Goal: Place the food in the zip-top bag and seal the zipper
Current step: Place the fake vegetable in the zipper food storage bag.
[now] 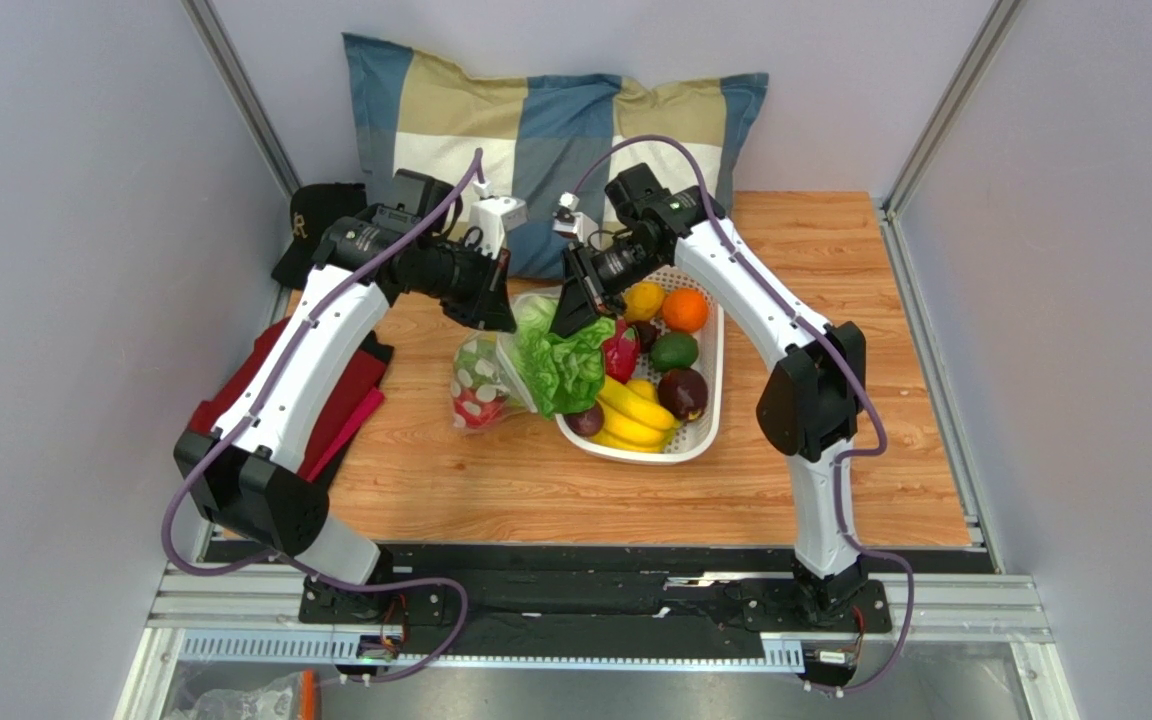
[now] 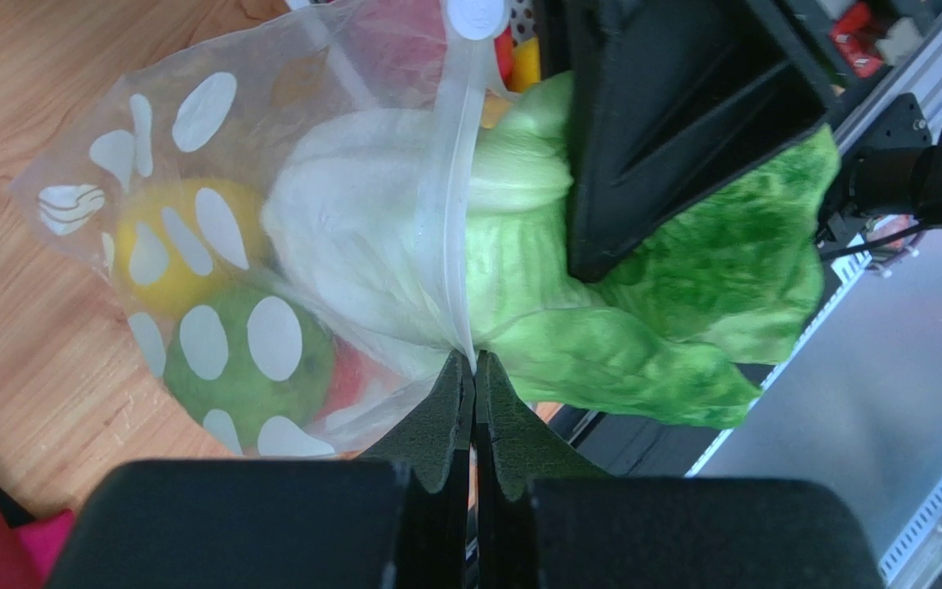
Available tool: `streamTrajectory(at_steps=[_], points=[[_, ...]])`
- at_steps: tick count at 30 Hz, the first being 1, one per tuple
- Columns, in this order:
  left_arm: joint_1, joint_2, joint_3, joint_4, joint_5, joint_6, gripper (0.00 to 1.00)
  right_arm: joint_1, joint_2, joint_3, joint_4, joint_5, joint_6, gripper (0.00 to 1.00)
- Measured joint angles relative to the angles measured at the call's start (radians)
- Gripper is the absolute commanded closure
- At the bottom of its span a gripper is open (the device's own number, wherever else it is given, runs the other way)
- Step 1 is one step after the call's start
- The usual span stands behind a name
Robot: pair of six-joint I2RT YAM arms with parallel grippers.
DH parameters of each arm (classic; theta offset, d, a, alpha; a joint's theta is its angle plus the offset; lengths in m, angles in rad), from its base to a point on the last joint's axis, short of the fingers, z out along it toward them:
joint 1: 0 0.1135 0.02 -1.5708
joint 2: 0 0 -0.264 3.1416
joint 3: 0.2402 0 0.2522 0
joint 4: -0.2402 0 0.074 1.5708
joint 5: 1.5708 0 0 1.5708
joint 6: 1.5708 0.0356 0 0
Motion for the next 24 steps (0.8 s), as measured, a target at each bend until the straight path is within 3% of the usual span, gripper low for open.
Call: streamTrajectory(at_steps=[8,15,24], points=[[0.0,0.003,0.0,-0.003,0.095,-0.002,1.0,0.0,0.003,-0.086,0.238,0.076,0.242,1.0],[0.033,0.042,0.002,-0.008,0.201,-0.016,1.0,0.006,-0.112,-0.301,0.523,0.198,0.506,1.0],[0.1,0.085,0.085,-0.041,0.298,-0.012,1.0,-0.011,-0.182,-0.356,0.724,0.214,0.674,1.0]])
